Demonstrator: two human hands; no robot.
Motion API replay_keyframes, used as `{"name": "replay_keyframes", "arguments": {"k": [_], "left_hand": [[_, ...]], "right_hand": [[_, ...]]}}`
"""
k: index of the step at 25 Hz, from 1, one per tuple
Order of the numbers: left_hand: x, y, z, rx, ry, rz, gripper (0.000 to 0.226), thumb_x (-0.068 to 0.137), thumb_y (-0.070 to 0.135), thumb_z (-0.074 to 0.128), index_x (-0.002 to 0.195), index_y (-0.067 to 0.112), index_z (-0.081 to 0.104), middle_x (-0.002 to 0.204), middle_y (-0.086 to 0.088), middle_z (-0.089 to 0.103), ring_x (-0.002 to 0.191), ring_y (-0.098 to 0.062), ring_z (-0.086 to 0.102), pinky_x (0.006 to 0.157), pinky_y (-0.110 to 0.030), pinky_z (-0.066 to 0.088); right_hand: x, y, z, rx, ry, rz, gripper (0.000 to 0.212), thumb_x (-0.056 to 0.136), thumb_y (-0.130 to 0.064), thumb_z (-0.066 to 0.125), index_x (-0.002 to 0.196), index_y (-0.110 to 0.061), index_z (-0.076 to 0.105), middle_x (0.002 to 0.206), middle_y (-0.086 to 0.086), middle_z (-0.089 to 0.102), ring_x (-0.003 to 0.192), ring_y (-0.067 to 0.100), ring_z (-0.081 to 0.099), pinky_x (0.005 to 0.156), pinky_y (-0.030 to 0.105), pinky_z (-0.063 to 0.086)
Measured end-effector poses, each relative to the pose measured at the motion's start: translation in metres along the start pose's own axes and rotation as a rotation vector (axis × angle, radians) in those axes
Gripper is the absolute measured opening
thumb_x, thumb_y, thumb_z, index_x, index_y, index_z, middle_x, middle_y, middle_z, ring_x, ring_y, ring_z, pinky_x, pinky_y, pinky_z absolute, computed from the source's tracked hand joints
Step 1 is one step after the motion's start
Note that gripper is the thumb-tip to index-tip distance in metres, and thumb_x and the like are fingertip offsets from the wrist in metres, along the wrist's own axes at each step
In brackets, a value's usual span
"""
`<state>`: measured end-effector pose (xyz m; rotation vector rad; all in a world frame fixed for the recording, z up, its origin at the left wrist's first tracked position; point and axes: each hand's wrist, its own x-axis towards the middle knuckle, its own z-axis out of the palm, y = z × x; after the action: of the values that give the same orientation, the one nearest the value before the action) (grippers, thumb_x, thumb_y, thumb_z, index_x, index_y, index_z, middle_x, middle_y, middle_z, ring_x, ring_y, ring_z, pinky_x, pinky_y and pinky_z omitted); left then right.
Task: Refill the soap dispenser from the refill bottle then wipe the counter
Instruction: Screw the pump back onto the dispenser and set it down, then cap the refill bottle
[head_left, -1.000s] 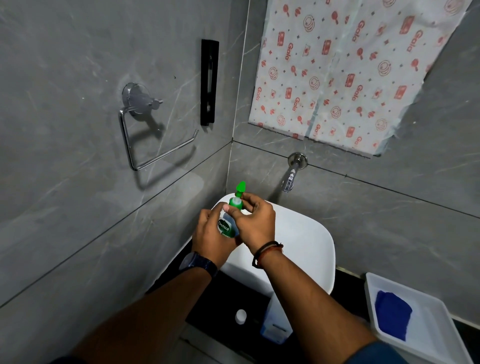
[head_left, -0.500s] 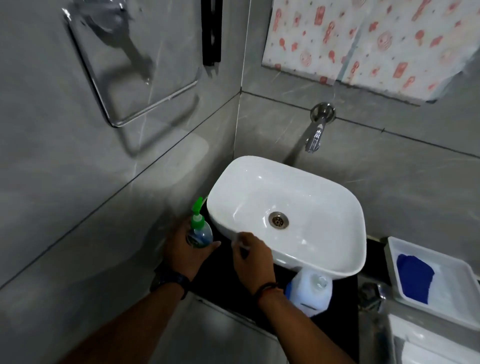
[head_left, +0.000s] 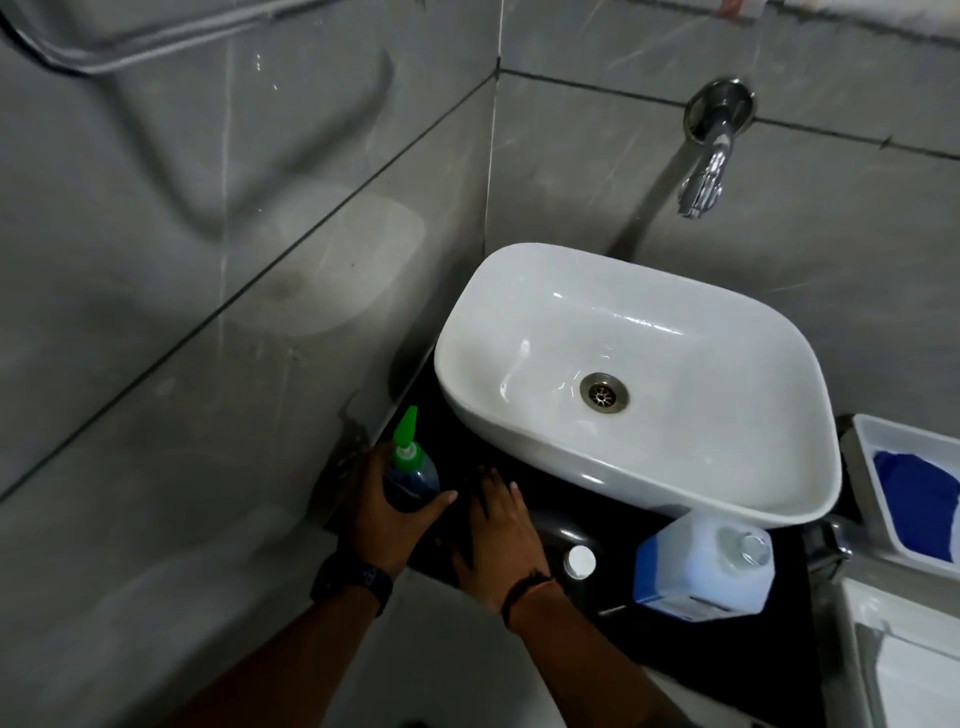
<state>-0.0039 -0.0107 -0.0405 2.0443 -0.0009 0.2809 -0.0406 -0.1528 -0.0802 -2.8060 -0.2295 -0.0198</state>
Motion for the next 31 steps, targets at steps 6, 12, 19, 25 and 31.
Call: {"name": "replay_keyframes", "arguments": {"k": [6,12,19,25,31], "left_hand": [[-0.003,-0.003,-0.004,0.036,-0.003,-0.051,0.11,0.034,0.072,0.078,0.128,0.025,0.043,0.128,0.002,0.053,0.115,-0.011,0.05,0.092,-0.027,0.044],[-0.013,0.045,-0.022,0.066,0.167,0.137,0.093,0.056,0.066,0.073,0.123,0.009,0.043,0.12,-0.016,0.051,0.112,-0.03,0.049,0.096,-0.042,0.042],[-0.053,0.116,0.005,0.161,0.087,0.3,0.03,0.072,0.042,0.073,0.081,0.016,0.061,0.082,-0.004,0.058,0.076,-0.02,0.054,0.068,-0.037,0.047],[-0.076,0.101,0.066,0.326,-0.437,0.169,0.032,0.071,0.036,0.075,0.097,0.019,0.067,0.097,-0.005,0.063,0.09,-0.024,0.06,0.076,-0.031,0.048],[-0.078,0.072,0.103,0.559,-0.716,0.206,0.05,0.067,0.033,0.076,0.112,0.018,0.06,0.114,-0.01,0.058,0.103,-0.031,0.055,0.084,-0.034,0.047]], "right_hand": [[-0.006,0.001,-0.002,0.084,0.061,0.003,0.071,0.089,-0.05,0.041,0.144,-0.007,0.027,0.152,0.018,0.026,0.143,0.029,0.016,0.117,0.038,0.002],[-0.025,-0.007,-0.086,0.353,0.292,-0.014,0.033,0.089,-0.027,0.057,0.115,-0.007,0.057,0.112,0.014,0.061,0.103,0.031,0.056,0.089,0.039,0.048],[-0.086,0.028,-0.194,0.552,0.877,0.157,0.004,0.083,-0.018,0.056,0.082,-0.014,0.058,0.076,-0.002,0.059,0.07,0.014,0.054,0.068,0.015,0.038],[-0.134,0.093,-0.191,0.699,0.773,0.373,0.04,0.072,-0.042,0.071,0.103,-0.022,0.054,0.1,-0.006,0.055,0.095,0.01,0.054,0.078,0.024,0.047],[-0.14,0.123,-0.153,0.664,0.325,0.393,0.1,0.039,-0.066,0.083,0.123,-0.036,0.038,0.12,-0.013,0.048,0.11,0.002,0.049,0.089,0.017,0.046]]}}
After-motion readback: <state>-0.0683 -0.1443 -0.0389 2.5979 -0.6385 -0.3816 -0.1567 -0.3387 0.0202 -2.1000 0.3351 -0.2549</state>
